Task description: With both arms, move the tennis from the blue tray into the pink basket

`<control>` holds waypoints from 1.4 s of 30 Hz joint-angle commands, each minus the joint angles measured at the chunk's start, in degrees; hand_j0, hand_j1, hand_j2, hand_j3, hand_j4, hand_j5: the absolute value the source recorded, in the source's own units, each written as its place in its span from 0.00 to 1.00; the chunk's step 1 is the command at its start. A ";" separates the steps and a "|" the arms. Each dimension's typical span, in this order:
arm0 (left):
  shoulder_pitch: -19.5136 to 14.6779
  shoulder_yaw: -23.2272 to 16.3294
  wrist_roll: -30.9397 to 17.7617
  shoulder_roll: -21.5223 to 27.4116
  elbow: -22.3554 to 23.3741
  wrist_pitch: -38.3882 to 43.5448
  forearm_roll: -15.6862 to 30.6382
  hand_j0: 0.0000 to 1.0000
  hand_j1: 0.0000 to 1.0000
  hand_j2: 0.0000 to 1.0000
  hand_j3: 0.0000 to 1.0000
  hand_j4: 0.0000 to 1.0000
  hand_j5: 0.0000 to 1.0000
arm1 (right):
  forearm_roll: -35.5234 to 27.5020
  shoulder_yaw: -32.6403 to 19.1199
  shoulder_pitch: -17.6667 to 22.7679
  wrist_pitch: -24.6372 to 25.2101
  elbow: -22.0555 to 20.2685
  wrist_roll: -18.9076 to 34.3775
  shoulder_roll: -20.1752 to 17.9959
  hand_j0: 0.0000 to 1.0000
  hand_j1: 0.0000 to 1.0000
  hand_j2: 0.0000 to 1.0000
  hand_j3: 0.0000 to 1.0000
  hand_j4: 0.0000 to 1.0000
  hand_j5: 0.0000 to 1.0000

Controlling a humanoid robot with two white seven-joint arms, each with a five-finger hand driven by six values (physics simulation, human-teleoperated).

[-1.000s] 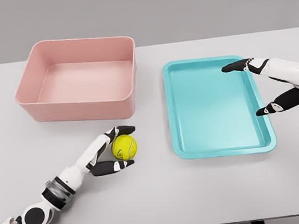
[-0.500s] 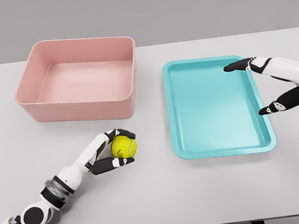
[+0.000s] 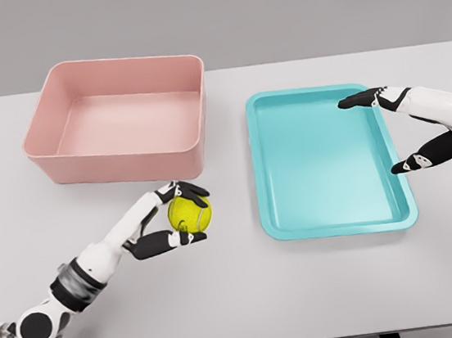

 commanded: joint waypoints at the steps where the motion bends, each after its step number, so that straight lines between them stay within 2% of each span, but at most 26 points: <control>1: 0.00 0.13 0.01 0.67 -0.83 -1.47 0.36 0.48 0.48 0.48 0.48 0.48 0.48 | -0.40 -0.01 0.00 0.13 -0.04 -0.02 -0.04 1.00 1.00 1.00 1.00 1.00 1.00; 15: -4.92 3.12 -0.08 0.76 -1.88 -3.76 1.50 0.46 0.46 0.46 0.46 0.46 0.46 | -0.40 0.08 0.09 0.05 -0.05 -0.02 -0.13 1.00 1.00 1.00 1.00 1.00 1.00; 22: -9.49 3.21 -0.08 1.29 -1.71 -2.88 5.02 0.44 0.44 0.44 0.44 0.44 0.44 | -0.40 -0.01 0.09 0.05 -0.05 -0.02 -0.04 1.00 1.00 1.00 1.00 1.00 1.00; 29: -14.68 3.47 -0.08 1.20 -0.39 4.15 6.25 0.43 0.43 0.43 0.43 0.43 0.43 | -0.40 -0.01 0.18 0.05 -0.05 -0.02 -0.13 1.00 1.00 1.00 1.00 1.00 1.00; 32: -17.14 3.47 -0.08 1.02 1.63 7.84 6.42 0.43 0.43 0.43 0.43 0.43 0.43 | -0.40 0.08 0.18 0.05 -0.13 -0.02 -0.21 1.00 1.00 1.00 1.00 1.00 1.00; 35: -20.30 3.47 -0.08 0.50 6.11 10.39 7.48 0.43 0.43 0.43 0.43 0.43 0.43 | -0.40 -0.01 0.18 0.05 -0.13 -0.02 -0.21 1.00 1.00 1.00 1.00 1.00 1.00; 42: -24.43 3.47 -0.08 -1.26 14.02 12.94 7.30 0.44 0.44 0.44 0.44 0.44 0.44 | -0.40 -0.01 0.18 0.13 -0.22 -0.02 -0.13 1.00 1.00 1.00 1.00 1.00 1.00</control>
